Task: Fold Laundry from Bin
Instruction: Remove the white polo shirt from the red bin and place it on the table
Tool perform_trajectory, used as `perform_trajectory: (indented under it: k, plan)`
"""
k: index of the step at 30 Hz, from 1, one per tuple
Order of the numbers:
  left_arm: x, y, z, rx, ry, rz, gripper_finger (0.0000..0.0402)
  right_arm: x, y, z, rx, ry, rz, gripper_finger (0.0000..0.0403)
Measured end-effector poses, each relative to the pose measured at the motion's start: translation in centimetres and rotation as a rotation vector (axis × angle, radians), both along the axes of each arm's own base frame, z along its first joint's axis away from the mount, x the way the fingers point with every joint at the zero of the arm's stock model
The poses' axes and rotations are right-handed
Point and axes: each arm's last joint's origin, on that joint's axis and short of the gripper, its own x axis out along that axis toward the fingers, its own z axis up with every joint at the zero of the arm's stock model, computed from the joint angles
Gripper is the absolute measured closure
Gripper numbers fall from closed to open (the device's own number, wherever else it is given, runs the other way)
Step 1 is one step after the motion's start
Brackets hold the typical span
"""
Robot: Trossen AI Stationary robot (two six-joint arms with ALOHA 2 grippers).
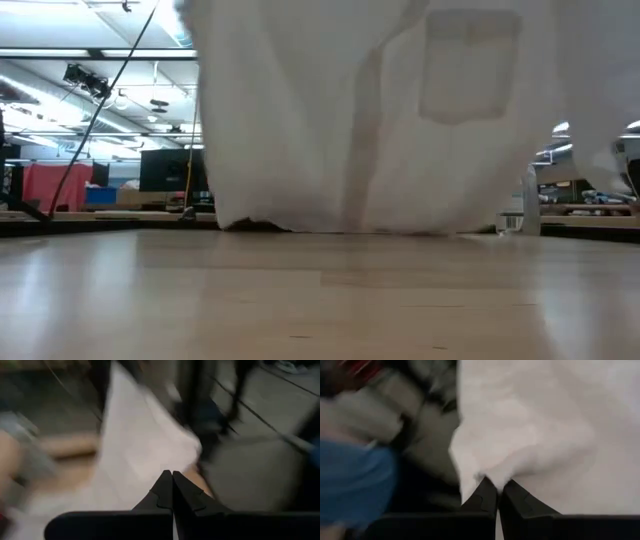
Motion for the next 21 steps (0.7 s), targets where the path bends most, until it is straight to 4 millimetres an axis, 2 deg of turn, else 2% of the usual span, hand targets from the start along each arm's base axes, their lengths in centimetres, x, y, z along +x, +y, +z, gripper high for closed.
perform_trajectory:
  k: [4, 14, 21]
  plan:
    - [1.6, -2.2, -2.6, -0.036, 0.240, -0.052, 0.0402, 2.8, 2.0, -1.8, 0.038, 0.159, 0.127, 0.0393]
    - [6.6, -8.1, -8.2, 0.076, 0.532, -0.196, 0.0402, 10.3, 6.4, -8.1, -0.014, 0.414, 0.297, 0.0390]
    - [9.3, -9.8, -11.8, 0.161, 0.686, -0.217, 0.0401, 13.0, 7.6, -11.2, -0.081, 0.486, 0.355, 0.0370]
